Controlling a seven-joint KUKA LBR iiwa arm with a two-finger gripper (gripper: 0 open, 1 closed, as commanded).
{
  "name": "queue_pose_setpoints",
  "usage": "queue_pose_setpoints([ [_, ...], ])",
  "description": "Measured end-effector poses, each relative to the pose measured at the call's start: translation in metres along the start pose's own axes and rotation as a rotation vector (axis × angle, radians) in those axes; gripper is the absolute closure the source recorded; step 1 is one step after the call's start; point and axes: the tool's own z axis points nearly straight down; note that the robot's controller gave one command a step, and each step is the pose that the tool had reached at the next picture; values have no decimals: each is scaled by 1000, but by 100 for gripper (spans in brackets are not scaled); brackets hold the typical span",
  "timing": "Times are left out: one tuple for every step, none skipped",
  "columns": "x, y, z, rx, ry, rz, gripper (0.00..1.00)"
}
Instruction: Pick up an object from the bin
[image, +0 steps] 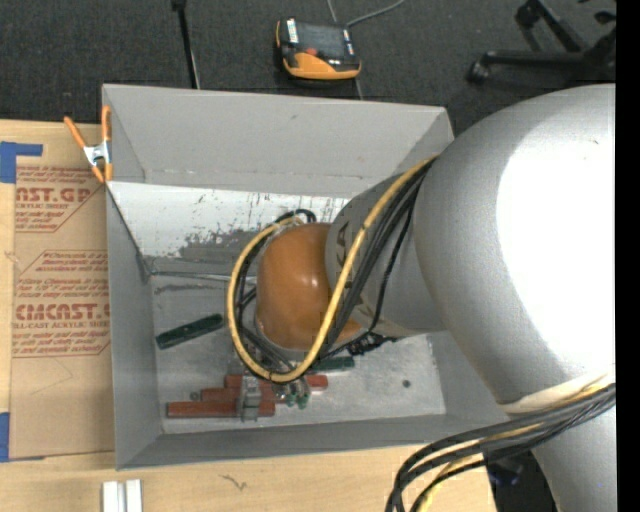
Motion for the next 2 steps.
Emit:
queue_pose_setpoints([
  [-1, 0, -5, -2, -5, 1, 100],
  [1, 0, -10, -1, 2, 0, 100],
])
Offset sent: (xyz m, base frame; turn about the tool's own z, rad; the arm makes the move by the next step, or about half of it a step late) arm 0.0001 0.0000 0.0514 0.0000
